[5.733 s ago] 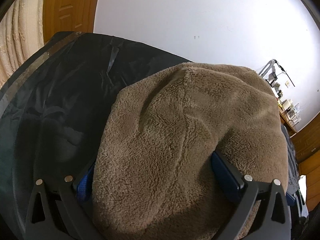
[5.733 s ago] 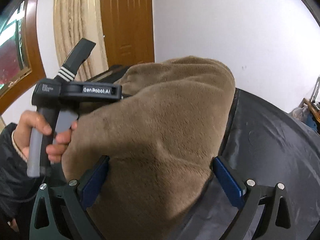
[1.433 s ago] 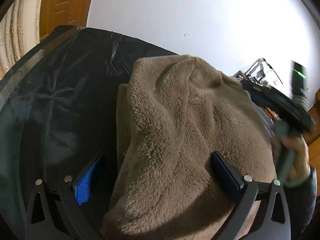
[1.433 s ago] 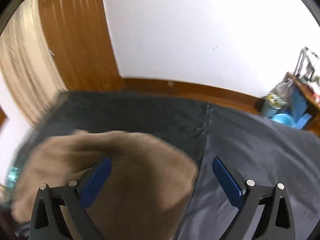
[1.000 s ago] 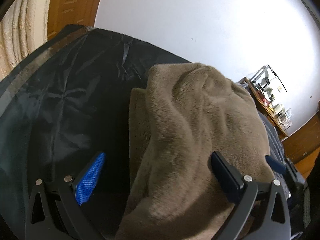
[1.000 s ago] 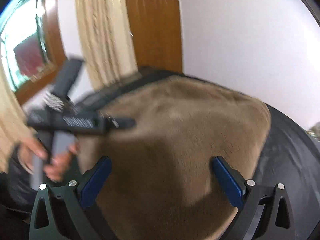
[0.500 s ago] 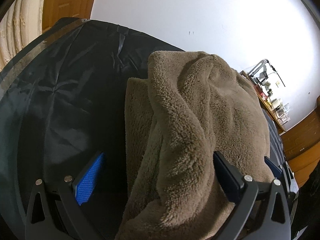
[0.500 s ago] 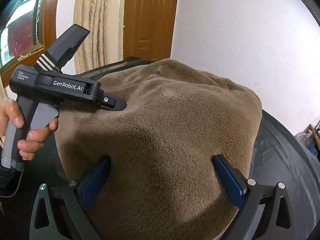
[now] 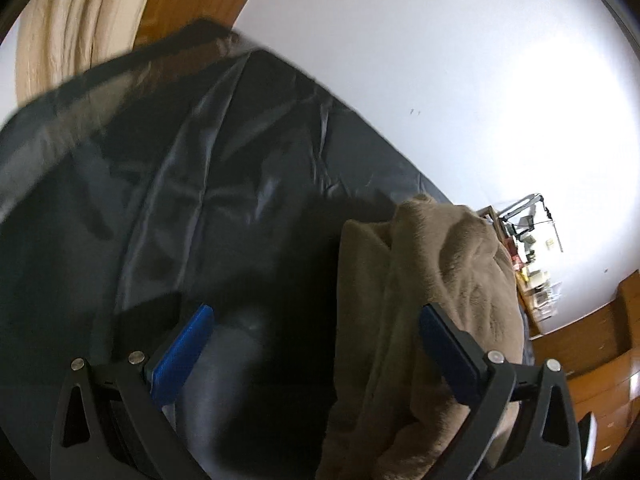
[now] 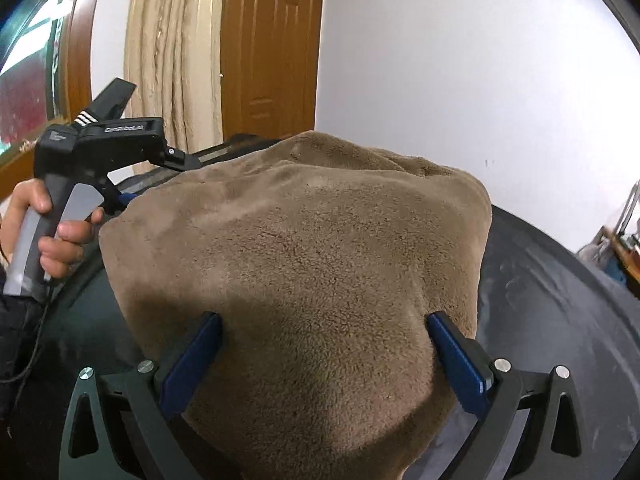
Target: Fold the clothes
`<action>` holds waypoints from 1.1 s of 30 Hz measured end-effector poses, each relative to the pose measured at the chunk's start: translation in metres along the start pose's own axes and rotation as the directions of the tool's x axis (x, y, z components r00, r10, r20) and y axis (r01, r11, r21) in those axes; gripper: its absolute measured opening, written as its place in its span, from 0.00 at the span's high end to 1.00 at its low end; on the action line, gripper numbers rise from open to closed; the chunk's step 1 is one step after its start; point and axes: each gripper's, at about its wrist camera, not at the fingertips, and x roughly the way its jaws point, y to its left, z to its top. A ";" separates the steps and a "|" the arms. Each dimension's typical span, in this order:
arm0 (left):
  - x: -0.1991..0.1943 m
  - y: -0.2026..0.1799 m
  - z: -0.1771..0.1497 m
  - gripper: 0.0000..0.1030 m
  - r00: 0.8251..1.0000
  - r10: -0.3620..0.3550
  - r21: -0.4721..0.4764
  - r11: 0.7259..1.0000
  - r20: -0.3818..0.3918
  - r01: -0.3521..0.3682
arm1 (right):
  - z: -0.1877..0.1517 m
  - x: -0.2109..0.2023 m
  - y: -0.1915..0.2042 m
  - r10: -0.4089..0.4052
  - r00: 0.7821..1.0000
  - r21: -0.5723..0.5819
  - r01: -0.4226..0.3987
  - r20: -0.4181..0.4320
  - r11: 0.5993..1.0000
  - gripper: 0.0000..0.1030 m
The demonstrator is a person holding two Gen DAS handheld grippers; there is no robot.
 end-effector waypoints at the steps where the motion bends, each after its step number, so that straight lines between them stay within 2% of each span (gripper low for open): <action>1: 0.003 0.000 0.000 0.00 1.000 -0.017 -0.005 1.000 -0.016 0.017 | 0.000 0.000 -0.001 0.002 1.000 0.002 -0.002 -0.002 1.000 0.00; 9: 0.014 -0.009 -0.002 0.00 0.992 -0.107 0.018 0.994 -0.069 0.109 | -0.001 0.004 -0.005 0.025 1.000 0.022 -0.024 -0.007 0.999 0.00; 15: 0.013 0.002 0.004 0.00 0.971 -0.221 -0.054 0.975 -0.094 0.216 | -0.001 0.003 -0.005 0.031 1.000 0.025 -0.031 -0.006 0.999 0.00; 17: 0.013 0.006 0.005 0.00 0.959 -0.265 -0.081 0.963 -0.100 0.257 | -0.002 0.003 -0.005 0.031 0.999 0.025 -0.031 -0.005 0.999 0.00; 20: 0.013 0.012 0.007 0.00 0.926 -0.361 -0.132 0.928 -0.107 0.347 | -0.002 0.004 -0.004 0.030 1.000 0.024 -0.030 -0.005 0.999 0.00; 25: 0.021 0.003 0.007 0.00 0.885 -0.431 -0.125 0.902 -0.176 0.414 | -0.001 0.008 -0.004 0.031 1.000 0.025 -0.031 -0.005 0.999 0.00; 30: 0.029 -0.013 0.004 0.00 0.910 -0.343 -0.045 0.938 -0.233 0.343 | -0.001 0.008 -0.005 0.032 0.999 0.025 -0.032 -0.004 0.999 0.00; 33: 0.034 -0.017 0.007 0.00 0.910 -0.321 -0.024 0.945 -0.264 0.327 | -0.001 0.009 -0.006 0.033 0.999 0.025 -0.033 -0.004 0.999 0.00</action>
